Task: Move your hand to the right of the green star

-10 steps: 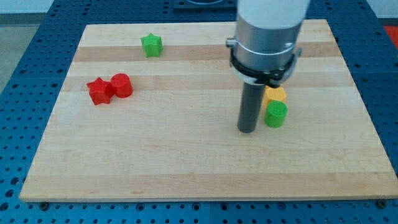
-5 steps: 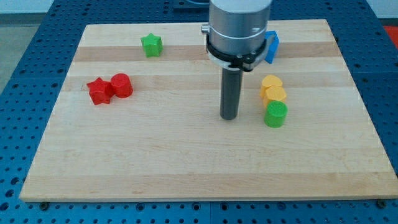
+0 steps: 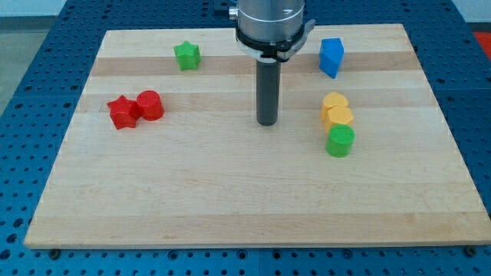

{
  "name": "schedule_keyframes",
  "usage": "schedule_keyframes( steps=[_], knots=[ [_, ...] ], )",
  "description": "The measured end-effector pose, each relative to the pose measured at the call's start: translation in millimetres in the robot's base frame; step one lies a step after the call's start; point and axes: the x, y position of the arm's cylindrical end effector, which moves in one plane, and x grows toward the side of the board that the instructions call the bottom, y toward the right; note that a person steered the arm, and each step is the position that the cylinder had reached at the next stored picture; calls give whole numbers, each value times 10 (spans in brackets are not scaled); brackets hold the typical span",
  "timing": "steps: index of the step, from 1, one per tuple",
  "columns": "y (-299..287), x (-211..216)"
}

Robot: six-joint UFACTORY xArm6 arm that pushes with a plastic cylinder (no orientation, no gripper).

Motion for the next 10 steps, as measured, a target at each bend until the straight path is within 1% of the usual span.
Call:
schedule_keyframes(
  steps=[1, 2, 3, 4, 5, 6, 7, 10],
  knots=[
    [-10, -44],
    [-125, -178],
    [-144, -193],
    [-144, -213],
    [-173, -390],
    [-184, -470],
    [-184, -470],
    [-152, -695]
  ],
)
